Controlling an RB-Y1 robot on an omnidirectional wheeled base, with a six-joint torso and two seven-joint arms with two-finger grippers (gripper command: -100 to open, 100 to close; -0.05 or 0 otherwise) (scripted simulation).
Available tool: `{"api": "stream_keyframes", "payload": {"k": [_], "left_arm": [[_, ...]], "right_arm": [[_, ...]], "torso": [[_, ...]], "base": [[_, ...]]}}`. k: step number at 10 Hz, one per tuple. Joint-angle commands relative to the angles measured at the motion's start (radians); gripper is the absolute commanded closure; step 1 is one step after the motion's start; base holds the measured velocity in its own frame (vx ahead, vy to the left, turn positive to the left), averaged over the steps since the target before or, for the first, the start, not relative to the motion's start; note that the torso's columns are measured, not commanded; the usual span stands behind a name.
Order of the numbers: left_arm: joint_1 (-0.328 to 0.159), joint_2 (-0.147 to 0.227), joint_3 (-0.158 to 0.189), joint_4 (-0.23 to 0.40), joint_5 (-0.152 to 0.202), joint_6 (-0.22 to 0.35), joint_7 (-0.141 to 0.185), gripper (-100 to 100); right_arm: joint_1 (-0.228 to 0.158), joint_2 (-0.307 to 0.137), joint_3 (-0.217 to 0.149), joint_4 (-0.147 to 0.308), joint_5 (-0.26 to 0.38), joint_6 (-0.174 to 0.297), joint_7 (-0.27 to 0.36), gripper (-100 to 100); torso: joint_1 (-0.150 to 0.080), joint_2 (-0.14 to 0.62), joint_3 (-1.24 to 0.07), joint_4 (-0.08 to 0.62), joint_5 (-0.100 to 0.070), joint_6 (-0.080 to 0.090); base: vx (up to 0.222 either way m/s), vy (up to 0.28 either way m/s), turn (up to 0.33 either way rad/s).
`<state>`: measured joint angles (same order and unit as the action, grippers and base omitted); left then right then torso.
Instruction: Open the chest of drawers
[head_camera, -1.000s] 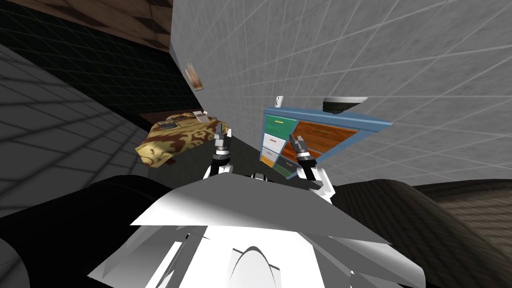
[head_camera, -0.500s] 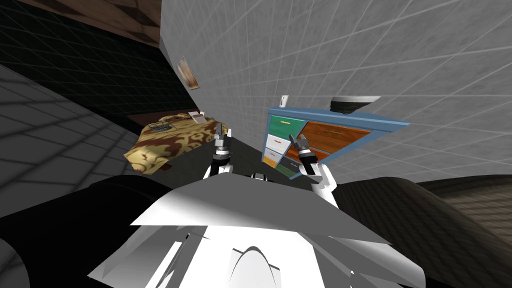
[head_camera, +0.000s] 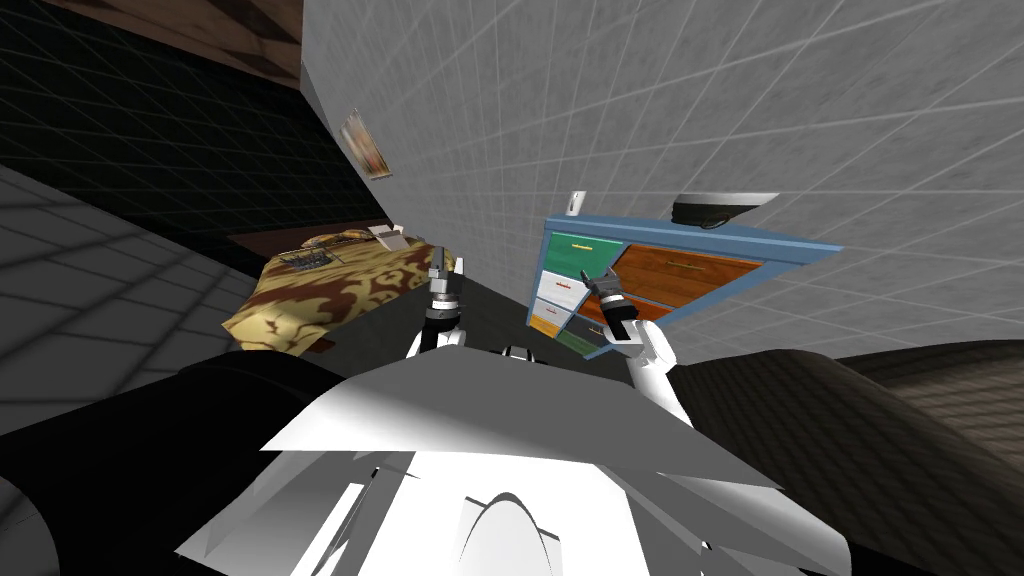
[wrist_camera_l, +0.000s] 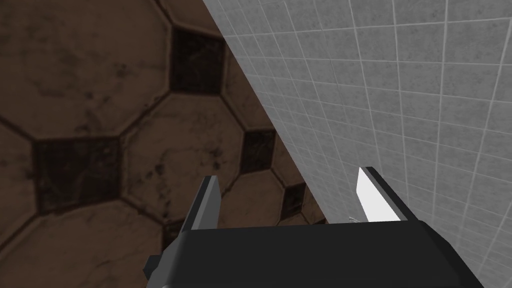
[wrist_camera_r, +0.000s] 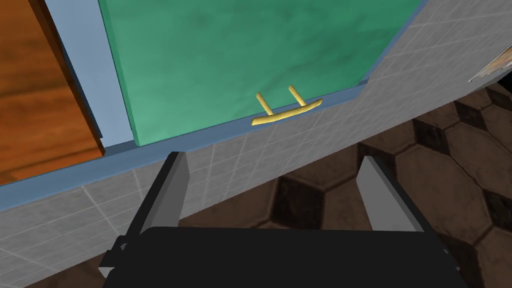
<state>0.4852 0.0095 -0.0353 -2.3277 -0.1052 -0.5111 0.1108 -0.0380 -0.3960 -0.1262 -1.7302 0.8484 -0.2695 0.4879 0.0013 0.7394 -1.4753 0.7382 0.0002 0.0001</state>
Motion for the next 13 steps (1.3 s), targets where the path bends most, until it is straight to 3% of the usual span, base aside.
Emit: {"api": "stream_keyframes", "payload": {"k": [1, 3, 6, 9, 10, 12, 13], "left_arm": [[0.000, 0.000, 0.000, 0.000, 0.000, 0.000, 0.000, 0], [0.000, 0.000, 0.000, 0.000, 0.000, 0.000, 0.000, 0], [0.000, 0.000, 0.000, 0.000, 0.000, 0.000, 0.000, 0], [0.000, 0.000, 0.000, 0.000, 0.000, 0.000, 0.000, 0], [0.000, 0.000, 0.000, 0.000, 0.000, 0.000, 0.000, 0], [0.000, 0.000, 0.000, 0.000, 0.000, 0.000, 0.000, 0], [0.000, 0.000, 0.000, 0.000, 0.000, 0.000, 0.000, 0]], "right_arm": [[-0.042, -0.029, -0.010, 0.056, 0.063, 0.022, 0.051, -100], [-0.096, -0.068, -0.030, 0.124, 0.129, 0.041, 0.114, -100], [-0.123, -0.087, -0.039, 0.175, 0.175, 0.050, 0.144, -100], [-0.196, -0.145, -0.066, 0.274, 0.272, 0.076, 0.230, -100], [-0.196, -0.145, -0.066, 0.282, 0.278, 0.076, 0.230, -100], [-0.239, -0.180, -0.082, 0.343, 0.338, 0.091, 0.280, -100], [-0.239, -0.180, -0.082, 0.343, 0.338, 0.091, 0.280, -100]], "torso": [[0.002, -0.001, 0.000, 0.000, 0.001, 0.000], [-0.003, -0.001, -0.001, 0.000, -0.001, 0.000], [-0.004, -0.001, -0.001, 0.000, -0.001, 0.000], [0.003, -0.001, -0.001, 0.000, 0.001, 0.000], [0.003, -0.001, -0.001, 0.000, 0.001, -0.001], [-0.006, -0.002, -0.001, -0.001, -0.002, 0.000], [-0.002, -0.002, -0.001, -0.001, -0.001, 0.000]], "base": [[0.047, 0.186, -0.039], [0.038, 0.177, -0.109], [0.026, 0.124, -0.047], [0.018, 0.193, -0.104], [0.018, 0.146, -0.033], [0.036, 0.131, -0.077], [0.024, 0.116, -0.051]]}}
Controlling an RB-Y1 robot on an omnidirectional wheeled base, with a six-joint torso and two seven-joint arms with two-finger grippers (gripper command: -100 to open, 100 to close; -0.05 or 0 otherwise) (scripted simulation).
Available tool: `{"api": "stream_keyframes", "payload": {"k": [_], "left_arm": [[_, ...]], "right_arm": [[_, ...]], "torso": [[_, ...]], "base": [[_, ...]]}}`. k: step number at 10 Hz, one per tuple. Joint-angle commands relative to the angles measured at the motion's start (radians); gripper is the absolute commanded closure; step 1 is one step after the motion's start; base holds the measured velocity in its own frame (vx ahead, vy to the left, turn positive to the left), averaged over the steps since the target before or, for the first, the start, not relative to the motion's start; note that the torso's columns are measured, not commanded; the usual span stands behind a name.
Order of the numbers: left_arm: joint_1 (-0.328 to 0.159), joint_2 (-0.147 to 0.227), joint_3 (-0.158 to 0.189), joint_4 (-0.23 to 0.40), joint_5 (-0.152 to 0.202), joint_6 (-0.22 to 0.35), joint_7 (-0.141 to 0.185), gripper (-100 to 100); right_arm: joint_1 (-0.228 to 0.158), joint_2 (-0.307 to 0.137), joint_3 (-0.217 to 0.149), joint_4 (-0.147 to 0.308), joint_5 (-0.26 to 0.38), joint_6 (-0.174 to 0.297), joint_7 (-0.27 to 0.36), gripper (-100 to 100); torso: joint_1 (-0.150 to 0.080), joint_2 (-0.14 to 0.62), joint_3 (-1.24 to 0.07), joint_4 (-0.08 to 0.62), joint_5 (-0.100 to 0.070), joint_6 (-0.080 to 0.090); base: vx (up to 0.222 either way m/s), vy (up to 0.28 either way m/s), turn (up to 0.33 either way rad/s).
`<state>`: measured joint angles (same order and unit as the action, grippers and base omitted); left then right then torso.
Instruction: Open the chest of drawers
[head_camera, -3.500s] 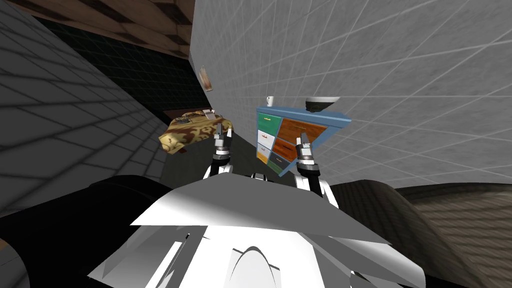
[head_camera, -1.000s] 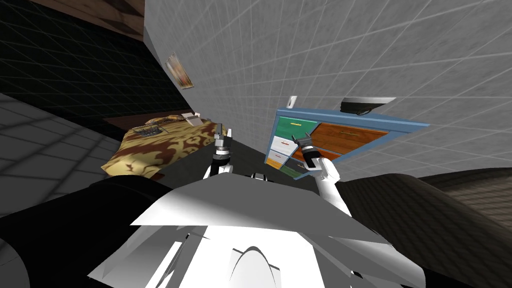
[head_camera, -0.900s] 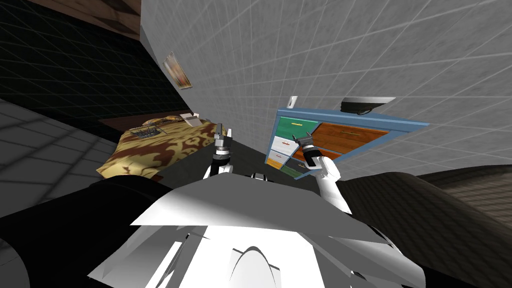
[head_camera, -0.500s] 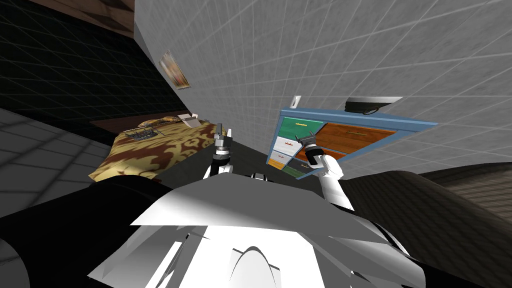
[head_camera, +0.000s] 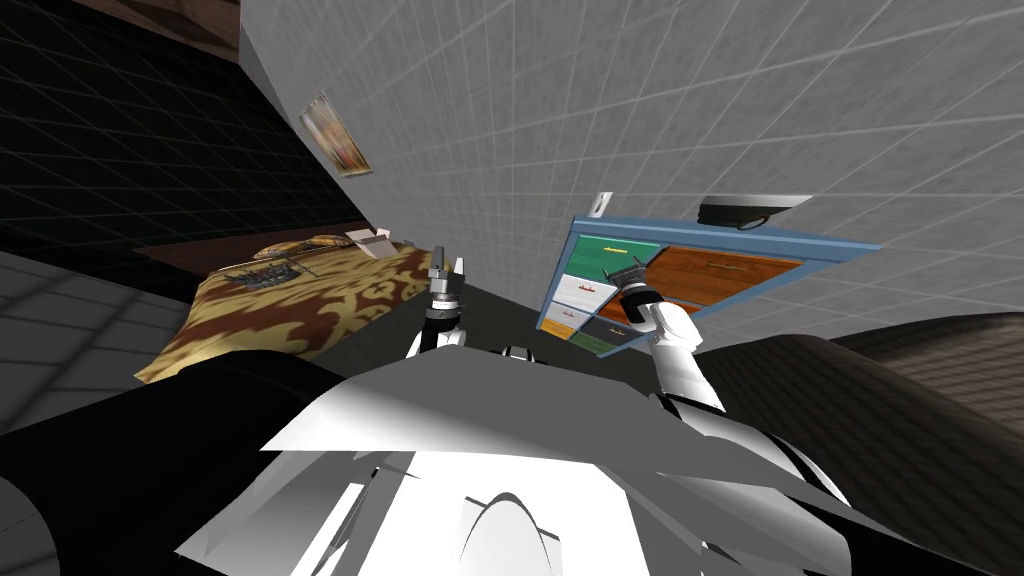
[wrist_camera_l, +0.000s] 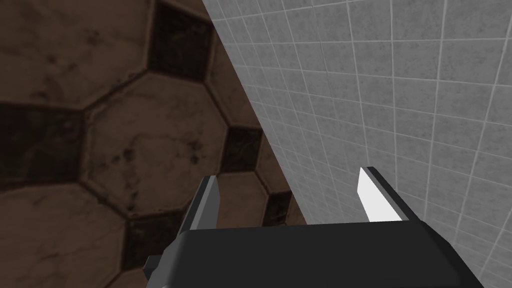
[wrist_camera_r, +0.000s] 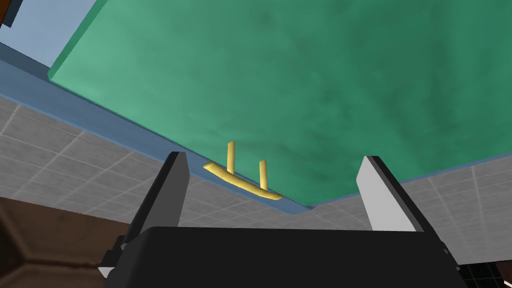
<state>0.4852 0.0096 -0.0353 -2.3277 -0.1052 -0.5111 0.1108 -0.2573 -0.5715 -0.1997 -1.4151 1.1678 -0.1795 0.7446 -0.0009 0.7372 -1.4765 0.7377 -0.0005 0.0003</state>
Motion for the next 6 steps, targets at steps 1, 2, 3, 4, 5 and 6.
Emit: {"api": "stream_keyframes", "payload": {"k": [1, 2, 3, 4, 5, 6], "left_arm": [[0.000, 0.000, 0.000, 0.000, 0.000, 0.000, 0.000, 0], [0.000, 0.000, 0.000, 0.000, 0.000, 0.000, 0.000, 0], [0.000, 0.000, 0.000, 0.000, 0.000, 0.000, 0.000, 0], [0.000, 0.000, 0.000, 0.000, 0.000, 0.000, 0.000, 0], [0.000, 0.000, 0.000, 0.000, 0.000, 0.000, 0.000, 0], [0.000, 0.000, 0.000, 0.000, 0.000, 0.000, 0.000, 0]], "right_arm": [[-0.039, -0.021, -0.016, 0.054, 0.046, 0.008, 0.045, -100], [-0.056, -0.036, -0.022, 0.078, 0.070, 0.014, 0.066, -100], [-0.071, -0.050, -0.028, 0.098, 0.092, 0.019, 0.084, -100], [-0.084, -0.062, -0.033, 0.116, 0.111, 0.023, 0.100, -100], [-0.096, -0.073, -0.037, 0.131, 0.128, 0.027, 0.113, -100], [-0.111, -0.090, -0.043, 0.151, 0.151, 0.032, 0.132, -100]], "torso": [[0.000, 0.001, 0.001, 0.000, 0.000, -0.001], [0.000, 0.002, 0.001, 0.001, 0.000, 0.000], [0.002, 0.002, 0.001, 0.001, 0.001, 0.000], [0.002, 0.001, 0.001, 0.000, 0.001, 0.000], [0.002, 0.001, 0.000, 0.000, 0.001, 0.000], [0.000, 0.000, 0.000, 0.000, 0.000, 0.000]], "base": [[0.006, 0.106, -0.042], [0.005, 0.139, -0.075], [0.006, 0.145, -0.096], [0.012, 0.146, -0.072], [0.025, 0.129, -0.052], [0.011, 0.138, -0.068]]}}
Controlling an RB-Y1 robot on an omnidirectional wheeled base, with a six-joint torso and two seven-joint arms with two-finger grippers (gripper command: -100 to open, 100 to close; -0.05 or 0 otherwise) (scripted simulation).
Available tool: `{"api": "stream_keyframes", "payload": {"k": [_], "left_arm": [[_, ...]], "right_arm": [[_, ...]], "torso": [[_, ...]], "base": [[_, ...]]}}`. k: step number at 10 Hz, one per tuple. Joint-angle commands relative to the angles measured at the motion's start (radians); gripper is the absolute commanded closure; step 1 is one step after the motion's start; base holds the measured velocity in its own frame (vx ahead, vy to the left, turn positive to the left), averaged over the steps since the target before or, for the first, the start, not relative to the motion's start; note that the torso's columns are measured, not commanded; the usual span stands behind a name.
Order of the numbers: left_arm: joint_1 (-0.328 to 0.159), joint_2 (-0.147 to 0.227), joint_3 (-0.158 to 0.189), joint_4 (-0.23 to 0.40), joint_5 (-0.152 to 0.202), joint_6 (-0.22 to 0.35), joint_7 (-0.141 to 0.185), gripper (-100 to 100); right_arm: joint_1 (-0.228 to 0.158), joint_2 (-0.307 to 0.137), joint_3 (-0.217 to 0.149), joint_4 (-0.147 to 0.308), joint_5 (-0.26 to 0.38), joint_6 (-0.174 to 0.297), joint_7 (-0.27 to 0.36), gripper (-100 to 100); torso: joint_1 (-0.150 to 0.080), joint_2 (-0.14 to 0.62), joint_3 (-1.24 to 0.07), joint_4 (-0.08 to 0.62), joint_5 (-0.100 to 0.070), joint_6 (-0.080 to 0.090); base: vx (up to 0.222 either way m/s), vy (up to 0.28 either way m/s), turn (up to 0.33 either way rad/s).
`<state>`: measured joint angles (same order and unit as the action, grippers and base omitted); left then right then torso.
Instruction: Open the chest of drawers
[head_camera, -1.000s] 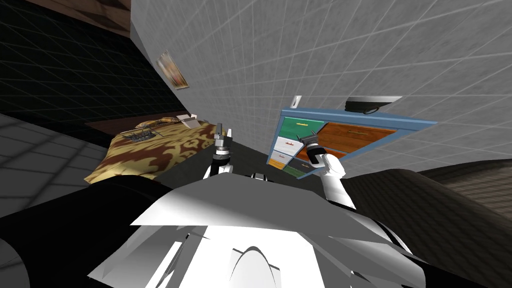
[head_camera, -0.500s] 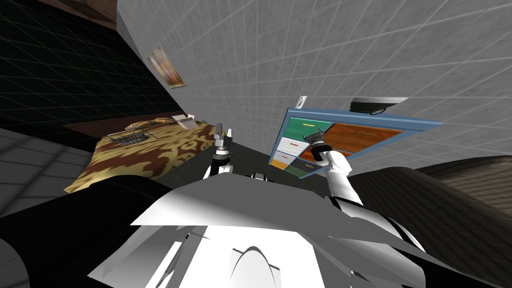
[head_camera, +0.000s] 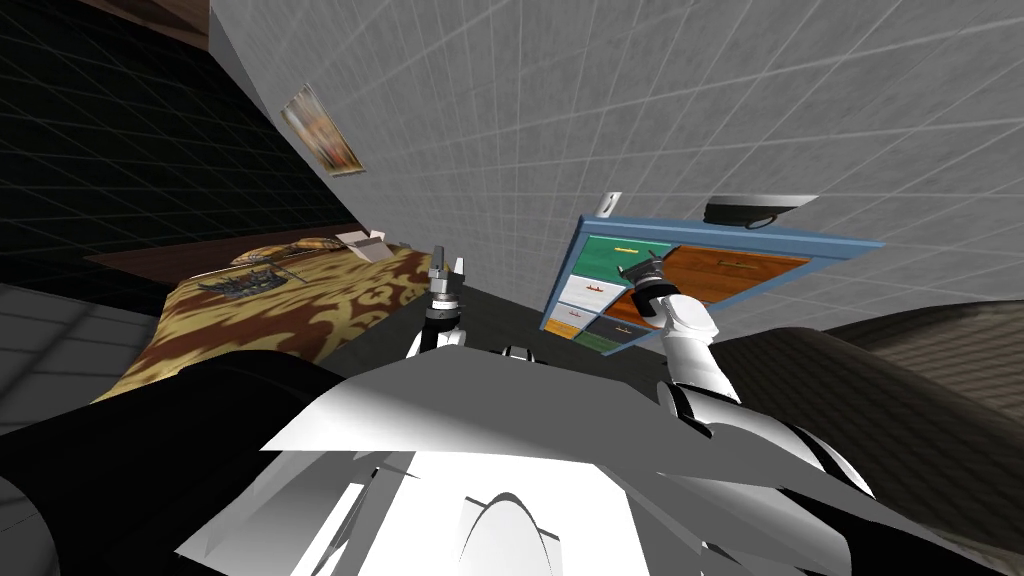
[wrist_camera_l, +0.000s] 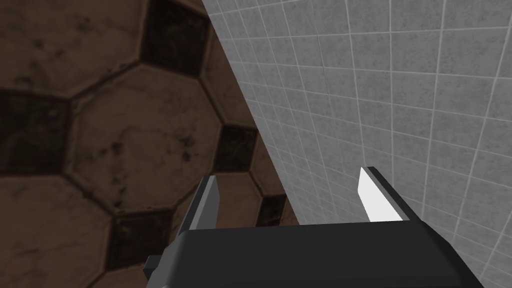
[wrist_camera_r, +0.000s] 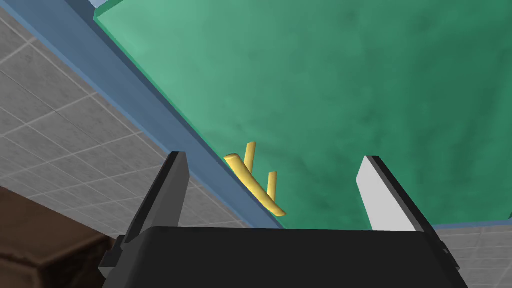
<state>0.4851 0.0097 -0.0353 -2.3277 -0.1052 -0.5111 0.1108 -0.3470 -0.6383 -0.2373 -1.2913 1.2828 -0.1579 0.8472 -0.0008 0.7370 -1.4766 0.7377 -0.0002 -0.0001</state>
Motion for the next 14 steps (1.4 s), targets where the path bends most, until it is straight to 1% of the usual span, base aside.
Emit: {"api": "stream_keyframes", "payload": {"k": [1, 2, 3, 4, 5, 6, 7, 8, 10, 11, 12, 13, 14], "left_arm": [[0.000, 0.000, 0.000, 0.000, 0.000, 0.000, 0.000, 0], [0.000, 0.000, 0.000, 0.000, 0.000, 0.000, 0.000, 0], [0.000, 0.000, 0.000, 0.000, 0.000, 0.000, 0.000, 0], [0.000, 0.000, 0.000, 0.000, 0.000, 0.000, 0.000, 0], [0.000, 0.000, 0.000, 0.000, 0.000, 0.000, 0.000, 0], [0.000, 0.000, 0.000, 0.000, 0.000, 0.000, 0.000, 0], [0.000, 0.000, 0.000, 0.000, 0.000, 0.000, 0.000, 0], [0.000, 0.000, 0.000, 0.000, 0.000, 0.000, 0.000, 0], [0.000, 0.000, 0.000, 0.000, 0.000, 0.000, 0.000, 0], [0.000, 0.000, 0.000, 0.000, 0.000, 0.000, 0.000, 0], [0.000, 0.000, 0.000, 0.000, 0.000, 0.000, 0.000, 0], [0.000, 0.000, 0.000, 0.000, 0.000, 0.000, 0.000, 0], [0.000, 0.000, 0.000, 0.000, 0.000, 0.000, 0.000, 0]], "right_arm": [[-0.026, -0.028, -0.007, 0.032, 0.043, 0.012, 0.035, -100], [-0.019, -0.031, 0.006, 0.021, 0.038, 0.021, 0.013, -100], [-0.032, -0.059, 0.005, 0.041, 0.033, 0.011, 0.005, -100], [-0.036, -0.069, 0.005, 0.047, 0.031, 0.007, 0.000, -100], [-0.036, -0.059, 0.000, 0.046, 0.031, 0.004, 0.012, -100], [-0.020, -0.031, 0.004, 0.023, 0.039, 0.020, 0.017, 100], [-0.024, -0.053, 0.017, 0.025, 0.039, 0.023, -0.002, 100], [-0.026, -0.066, 0.021, 0.024, 0.036, 0.019, -0.014, 100], [-0.028, -0.076, 0.022, 0.025, 0.032, 0.011, -0.020, 100], [-0.029, -0.083, 0.023, 0.026, 0.030, 0.006, -0.024, 100], [-0.028, -0.079, 0.024, 0.025, 0.032, 0.011, -0.023, 100], [-0.029, -0.107, 0.026, 0.036, 0.049, 0.002, -0.017, -100], [-0.029, -0.116, 0.027, 0.040, 0.054, -0.001, -0.016, -100]], "torso": [[0.001, 0.001, 0.000, 0.000, 0.000, 0.000], [-0.001, 0.001, 0.001, 0.000, 0.000, 0.000], [-0.004, 0.002, 0.001, 0.000, -0.001, 0.000], [-0.002, -0.001, -0.001, 0.000, -0.001, 0.000], [0.000, -0.002, -0.002, -0.001, 0.000, 0.000], [0.000, 0.001, 0.000, 0.000, 0.000, 0.000], [-0.002, 0.006, 0.004, 0.001, -0.001, 0.000], [-0.001, 0.002, 0.002, 0.000, -0.001, -0.001], [0.005, 0.005, 0.003, 0.001, 0.001, 0.000], [0.004, 0.003, 0.002, 0.001, 0.001, 0.000], [0.000, 0.001, 0.001, 0.000, 0.000, 0.000], [-0.002, -0.003, -0.002, -0.001, -0.001, 0.000], [-0.002, -0.010, -0.006, -0.003, -0.001, 0.000]], "base": [[0.003, 0.104, -0.044], [0.002, 0.038, -0.006], [0.057, 0.038, 0.016], [0.086, 0.043, 0.011], [0.037, 0.016, -0.001], [-0.054, -0.026, -0.019], [-0.036, -0.018, -0.018], [-0.111, 0.047, -0.043], [-0.156, 0.081, -0.044], [-0.148, 0.057, -0.039], [-0.071, 0.021, -0.010], [0.080, 0.017, 0.000], [0.153, 0.013, -0.003]]}}
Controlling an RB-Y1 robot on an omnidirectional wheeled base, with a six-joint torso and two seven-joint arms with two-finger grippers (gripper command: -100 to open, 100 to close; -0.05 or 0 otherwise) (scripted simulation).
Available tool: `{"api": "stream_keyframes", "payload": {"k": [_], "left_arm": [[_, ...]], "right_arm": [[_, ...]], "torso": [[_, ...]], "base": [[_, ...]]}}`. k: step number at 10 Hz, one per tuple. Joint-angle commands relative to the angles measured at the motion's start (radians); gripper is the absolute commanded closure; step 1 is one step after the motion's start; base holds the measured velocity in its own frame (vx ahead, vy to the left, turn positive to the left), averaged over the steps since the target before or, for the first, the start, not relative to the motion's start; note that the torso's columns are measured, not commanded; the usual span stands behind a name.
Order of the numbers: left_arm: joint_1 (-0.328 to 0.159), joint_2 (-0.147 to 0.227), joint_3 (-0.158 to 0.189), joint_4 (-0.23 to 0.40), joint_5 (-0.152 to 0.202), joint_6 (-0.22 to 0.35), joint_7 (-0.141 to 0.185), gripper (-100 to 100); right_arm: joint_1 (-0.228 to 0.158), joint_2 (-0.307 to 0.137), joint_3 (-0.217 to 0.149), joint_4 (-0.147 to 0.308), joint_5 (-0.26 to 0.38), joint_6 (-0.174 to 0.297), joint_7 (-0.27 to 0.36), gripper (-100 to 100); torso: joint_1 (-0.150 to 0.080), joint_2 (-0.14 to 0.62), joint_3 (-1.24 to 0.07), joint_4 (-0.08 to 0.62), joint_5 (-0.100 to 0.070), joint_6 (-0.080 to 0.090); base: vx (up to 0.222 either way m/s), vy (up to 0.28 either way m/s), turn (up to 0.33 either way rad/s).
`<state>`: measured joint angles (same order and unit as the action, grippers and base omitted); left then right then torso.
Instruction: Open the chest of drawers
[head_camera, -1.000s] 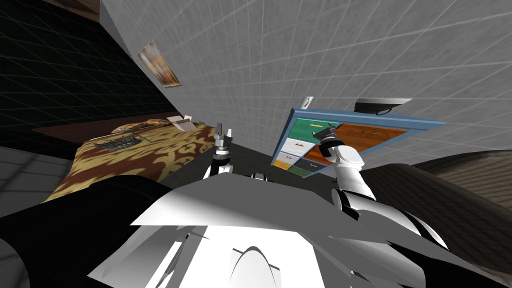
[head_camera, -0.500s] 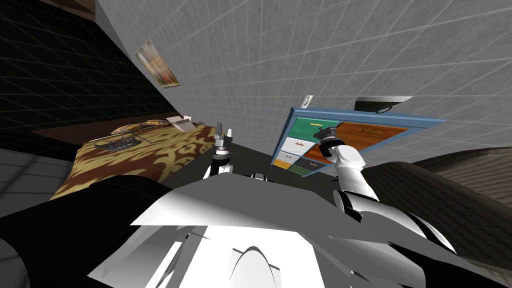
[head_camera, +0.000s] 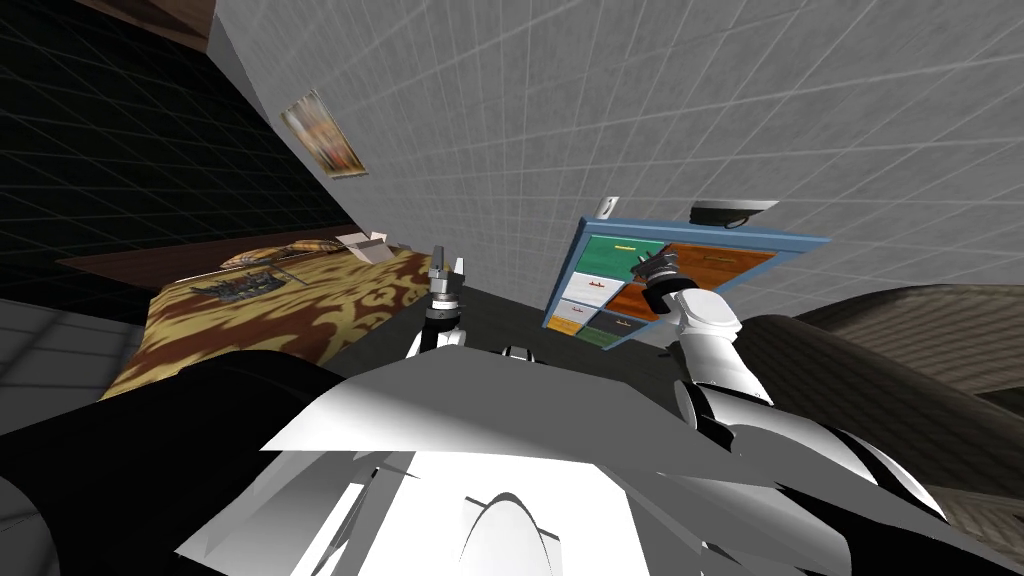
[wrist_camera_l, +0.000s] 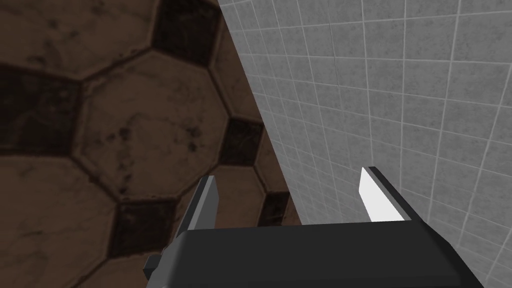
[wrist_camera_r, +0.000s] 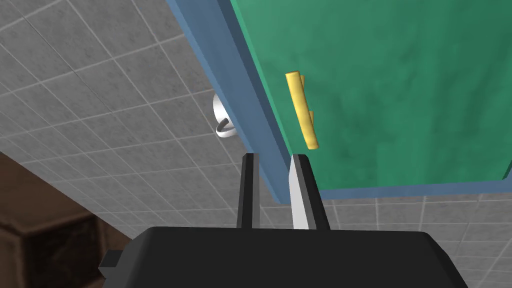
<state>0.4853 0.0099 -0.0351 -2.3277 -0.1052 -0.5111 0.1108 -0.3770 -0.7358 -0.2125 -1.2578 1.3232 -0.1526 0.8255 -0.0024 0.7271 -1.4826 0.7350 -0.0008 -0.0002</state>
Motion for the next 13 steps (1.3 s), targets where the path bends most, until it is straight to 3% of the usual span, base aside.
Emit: {"api": "stream_keyframes", "payload": {"k": [1, 2, 3, 4, 5, 6, 13], "left_arm": [[0.000, 0.000, 0.000, 0.000, 0.000, 0.000, 0.000, 0], [0.000, 0.000, 0.000, 0.000, 0.000, 0.000, 0.000, 0], [0.000, 0.000, 0.000, 0.000, 0.000, 0.000, 0.000, 0], [0.000, 0.000, 0.000, 0.000, 0.000, 0.000, 0.000, 0], [0.000, 0.000, 0.000, 0.000, 0.000, 0.000, 0.000, 0], [0.000, 0.000, 0.000, 0.000, 0.000, 0.000, 0.000, 0], [0.000, 0.000, 0.000, 0.000, 0.000, 0.000, 0.000, 0]], "right_arm": [[0.001, -0.031, 0.003, 0.012, 0.022, -0.010, 0.009, -100], [0.001, -0.045, 0.004, 0.018, 0.031, -0.015, 0.012, -100], [-0.003, -0.032, -0.002, 0.019, 0.024, -0.017, 0.018, -100], [-0.016, -0.061, -0.004, 0.039, 0.018, -0.030, 0.005, -100], [-0.006, -0.052, 0.001, 0.025, 0.022, -0.020, 0.007, -100], [-0.007, -0.054, 0.001, 0.026, 0.022, -0.020, 0.003, 100], [0.002, -0.065, 0.009, 0.014, 0.016, -0.044, -0.009, 100]], "torso": [[0.001, 0.000, -0.001, -0.001, 0.000, 0.000], [0.002, 0.005, 0.003, 0.001, 0.001, 0.000], [0.004, 0.008, 0.005, 0.002, 0.001, 0.000], [0.003, 0.015, 0.009, 0.004, 0.001, 0.000], [0.002, 0.015, 0.010, 0.005, 0.001, 0.001], [0.002, 0.016, 0.010, 0.004, 0.000, 0.000], [0.003, 0.010, 0.006, 0.003, 0.001, 0.000]], "base": [[0.151, 0.018, 0.004], [0.191, 0.037, 0.004], [0.100, 0.019, 0.002], [0.107, 0.007, 0.029], [0.068, 0.002, 0.008], [0.012, 0.001, 0.001], [-0.150, 0.054, -0.045]]}}
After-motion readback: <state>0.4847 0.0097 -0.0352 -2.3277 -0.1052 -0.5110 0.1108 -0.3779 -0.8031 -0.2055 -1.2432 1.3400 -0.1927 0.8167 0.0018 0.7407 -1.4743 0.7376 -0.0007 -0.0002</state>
